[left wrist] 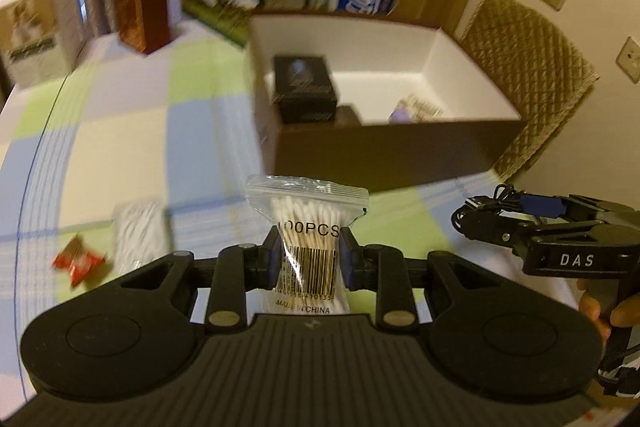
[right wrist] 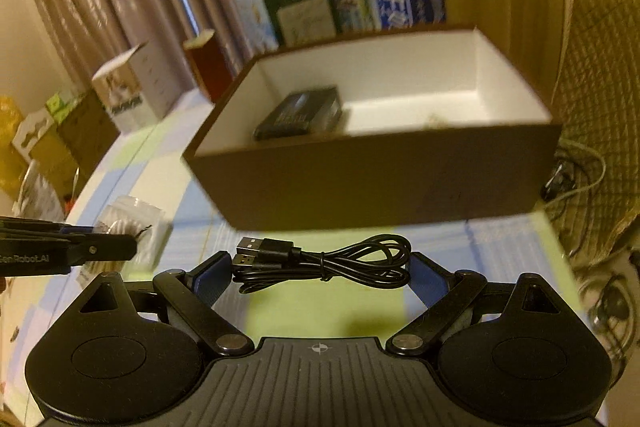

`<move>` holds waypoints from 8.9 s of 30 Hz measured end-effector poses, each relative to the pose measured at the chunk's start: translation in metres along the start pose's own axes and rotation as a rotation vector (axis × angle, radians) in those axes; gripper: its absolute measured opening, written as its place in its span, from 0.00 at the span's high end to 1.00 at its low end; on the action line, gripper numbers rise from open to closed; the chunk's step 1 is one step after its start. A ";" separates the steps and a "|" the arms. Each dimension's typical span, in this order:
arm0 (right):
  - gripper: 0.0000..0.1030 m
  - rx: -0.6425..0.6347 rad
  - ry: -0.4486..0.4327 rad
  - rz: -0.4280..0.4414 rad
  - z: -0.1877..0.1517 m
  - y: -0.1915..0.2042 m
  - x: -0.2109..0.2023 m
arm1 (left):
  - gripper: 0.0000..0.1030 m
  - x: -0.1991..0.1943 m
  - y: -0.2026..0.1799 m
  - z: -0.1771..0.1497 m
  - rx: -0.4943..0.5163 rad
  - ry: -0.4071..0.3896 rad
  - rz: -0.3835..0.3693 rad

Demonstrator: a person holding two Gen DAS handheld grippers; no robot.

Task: Organize objects
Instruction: 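Carry the swab bag and cable into the brown box with both grippers, then withdraw both grippers from the brown box back over the table, then grasp the clear floss pick box with the right gripper while the left gripper grasps the red candy packet, then lift the floss box and candy packet off the table with both grippers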

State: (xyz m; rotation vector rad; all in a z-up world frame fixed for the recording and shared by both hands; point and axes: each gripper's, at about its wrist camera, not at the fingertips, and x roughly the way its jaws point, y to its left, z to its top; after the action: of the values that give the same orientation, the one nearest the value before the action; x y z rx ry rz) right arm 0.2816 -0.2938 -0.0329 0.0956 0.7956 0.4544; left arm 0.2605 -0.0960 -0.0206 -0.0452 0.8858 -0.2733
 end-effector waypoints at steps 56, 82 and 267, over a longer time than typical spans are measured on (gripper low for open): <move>0.12 -0.098 0.027 -0.108 0.182 -0.121 0.165 | 0.39 0.232 -0.053 0.195 0.115 0.088 0.070; 0.02 0.071 0.000 -0.024 0.153 -0.121 0.097 | 0.13 0.168 -0.048 0.172 0.066 0.085 0.020; 0.46 -0.246 0.335 -0.008 -0.075 0.140 0.115 | 0.64 0.026 0.151 -0.081 -0.122 0.260 0.089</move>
State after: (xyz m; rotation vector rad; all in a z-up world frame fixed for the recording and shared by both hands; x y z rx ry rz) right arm 0.2483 -0.1252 -0.1267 -0.2182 1.0601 0.5655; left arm 0.2467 0.0487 -0.1149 -0.0844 1.1598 -0.1429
